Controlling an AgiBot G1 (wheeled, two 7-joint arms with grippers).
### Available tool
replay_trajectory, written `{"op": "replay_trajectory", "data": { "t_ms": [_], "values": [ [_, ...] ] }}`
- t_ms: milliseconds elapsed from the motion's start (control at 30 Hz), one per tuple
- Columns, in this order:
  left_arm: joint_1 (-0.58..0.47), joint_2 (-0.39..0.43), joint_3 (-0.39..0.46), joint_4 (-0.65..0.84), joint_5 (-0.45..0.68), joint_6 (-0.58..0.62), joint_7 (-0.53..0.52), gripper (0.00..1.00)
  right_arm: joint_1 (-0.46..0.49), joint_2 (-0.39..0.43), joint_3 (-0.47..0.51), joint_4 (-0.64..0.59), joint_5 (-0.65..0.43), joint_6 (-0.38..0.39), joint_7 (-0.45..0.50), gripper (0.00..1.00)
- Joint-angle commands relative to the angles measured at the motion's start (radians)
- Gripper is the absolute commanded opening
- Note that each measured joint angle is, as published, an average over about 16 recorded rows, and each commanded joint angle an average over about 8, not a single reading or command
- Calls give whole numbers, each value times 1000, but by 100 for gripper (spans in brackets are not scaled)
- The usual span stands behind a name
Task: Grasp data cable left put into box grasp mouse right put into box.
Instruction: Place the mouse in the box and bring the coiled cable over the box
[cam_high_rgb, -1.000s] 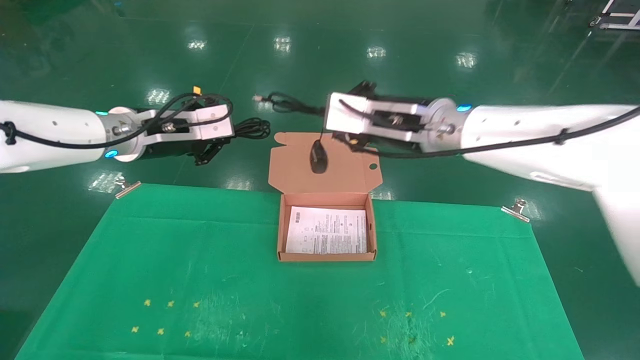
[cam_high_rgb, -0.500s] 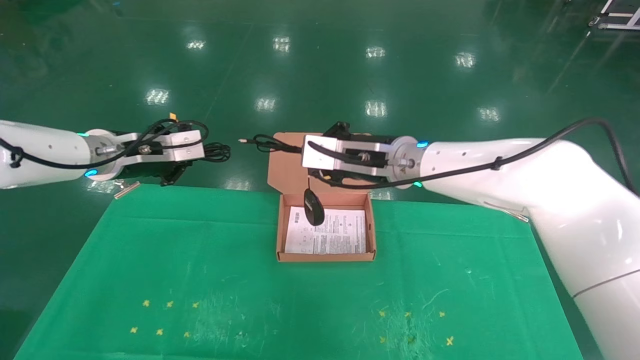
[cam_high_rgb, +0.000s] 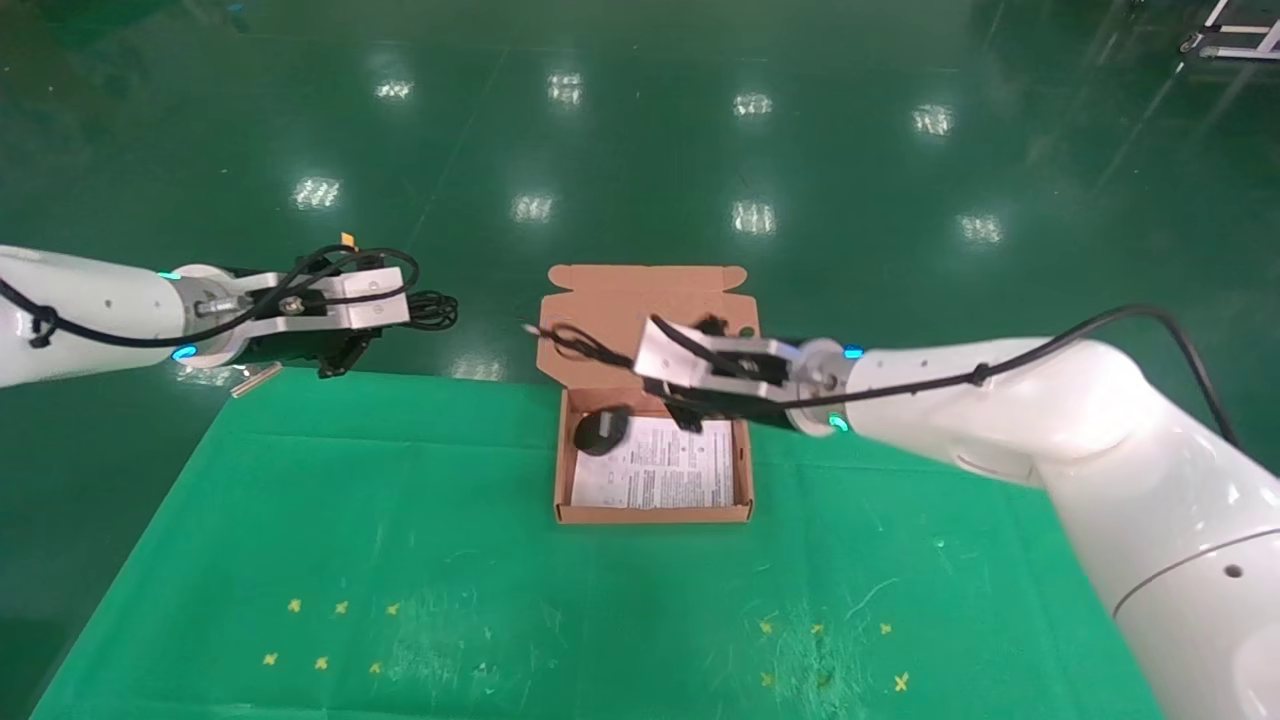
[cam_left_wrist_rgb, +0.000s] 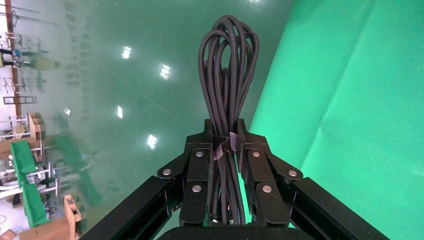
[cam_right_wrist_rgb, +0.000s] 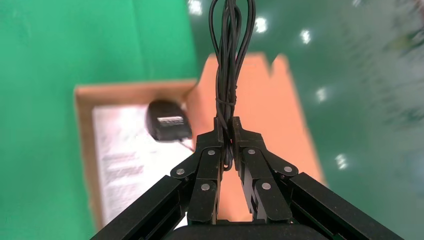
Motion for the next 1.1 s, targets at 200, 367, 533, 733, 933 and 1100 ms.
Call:
{"op": "replay_trajectory", "data": {
  "t_ms": [200,367,533,733,933,1100],
  "values": [
    [2,-2,0,-8,4,2,-7,0,8,-16,-24,-114,28,16,-31,40],
    [3,-2,1,-9,6,2,-9,0,13,-18,-38,-139,49,17,-54,100],
    [6,0,1,-12,1,4,-7,0,11,-9,-46,-134,61,14,-55,100],
    [24,8,1,-32,-29,8,10,0,7,11,-57,-108,66,13,-40,100],
    [58,36,7,-54,-69,0,42,0,16,52,-54,-66,71,4,-14,100],
    [100,80,17,-56,-104,-35,91,0,26,123,-44,8,69,-3,15,100]
  ]
}}
